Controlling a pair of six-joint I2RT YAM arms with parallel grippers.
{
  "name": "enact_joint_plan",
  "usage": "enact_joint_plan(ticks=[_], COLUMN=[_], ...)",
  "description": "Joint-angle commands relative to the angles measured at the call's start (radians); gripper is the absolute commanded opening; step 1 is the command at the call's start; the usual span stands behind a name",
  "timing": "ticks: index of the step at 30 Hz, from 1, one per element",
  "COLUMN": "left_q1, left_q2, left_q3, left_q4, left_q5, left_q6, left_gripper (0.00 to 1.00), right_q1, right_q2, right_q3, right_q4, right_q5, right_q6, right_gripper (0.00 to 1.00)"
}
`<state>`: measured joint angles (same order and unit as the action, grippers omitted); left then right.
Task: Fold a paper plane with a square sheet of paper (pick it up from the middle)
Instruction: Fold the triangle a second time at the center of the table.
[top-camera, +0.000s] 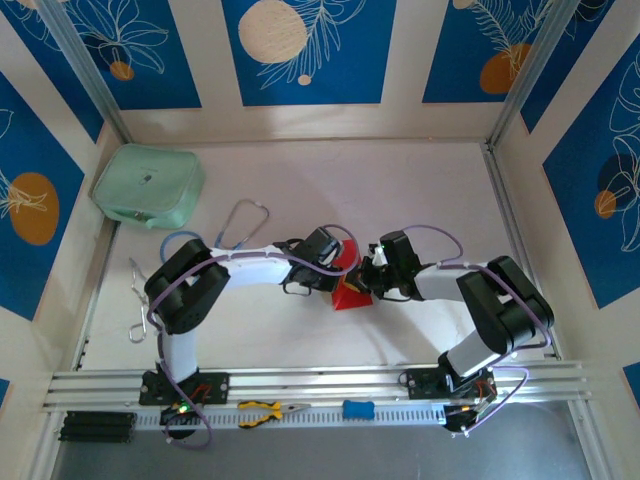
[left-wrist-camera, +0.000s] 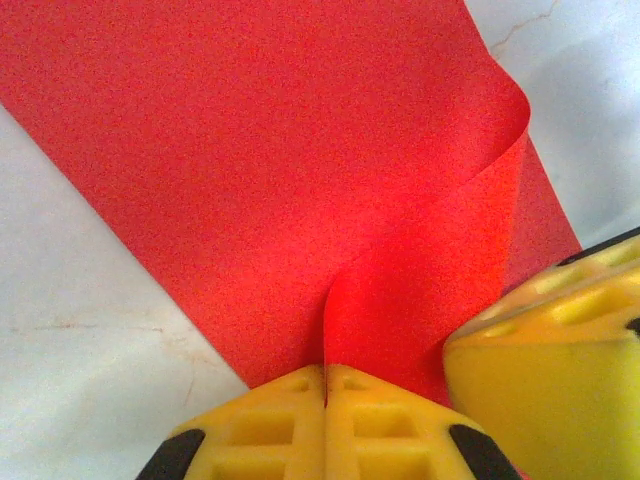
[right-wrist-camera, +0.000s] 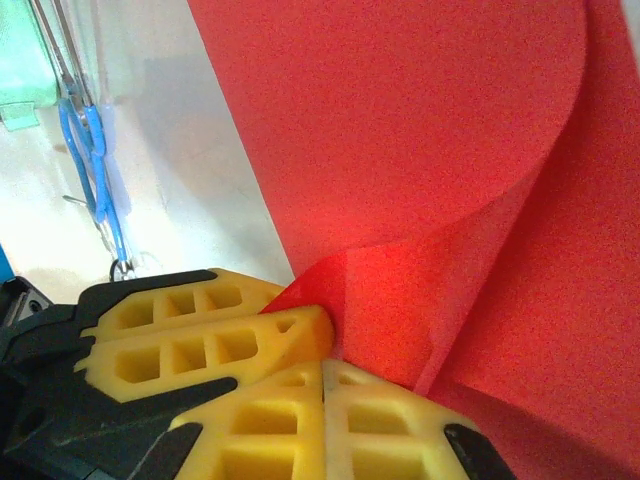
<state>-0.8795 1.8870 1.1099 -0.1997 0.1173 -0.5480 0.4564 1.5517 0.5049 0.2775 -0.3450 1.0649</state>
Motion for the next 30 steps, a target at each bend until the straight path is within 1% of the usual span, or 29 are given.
enact_joint_plan(ticks=[1, 6, 11, 17, 23, 25, 30], left_q1=[-0.008, -0.008, -0.007, -0.006, -0.006, -0.006, -0.006], left_q2=[0.011, 0.01, 0.012, 0.017, 0.018, 0.017, 0.017], left_q3=[0.01, 0.014, 0.014, 0.015, 0.017, 0.016, 0.02], left_q4=[-0.055, -0.061, -0.064, -0.065, -0.07, -0.07, -0.077], left_q5=[-0.018, -0.022, -0.024, -0.024, -0.025, -0.025, -0.027], left_q6=[0.018, 0.022, 0.023, 0.023, 0.025, 0.025, 0.03], left_gripper=[0.0, 0.0, 0.0, 0.0, 0.0, 0.0, 0.0], right_q1=[0.009, 0.01, 0.004, 0.0, -0.002, -0.004, -0.016], right_q2=[0.02, 0.032, 0.046, 0.067, 0.051, 0.029, -0.037], right_q3=[0.025, 0.022, 0.01, -0.045, -0.089, -0.082, 0.011], right_q4=[0.015, 0.019, -0.033, 0.011, 0.034, 0.034, -0.076], right_q5=[-0.022, -0.029, 0.009, 0.028, 0.052, 0.04, 0.023], right_q6=[0.003, 0.002, -0.003, 0.012, 0.03, 0.024, -0.038], right_gripper=[0.0, 0.0, 0.0, 0.0, 0.0, 0.0, 0.0])
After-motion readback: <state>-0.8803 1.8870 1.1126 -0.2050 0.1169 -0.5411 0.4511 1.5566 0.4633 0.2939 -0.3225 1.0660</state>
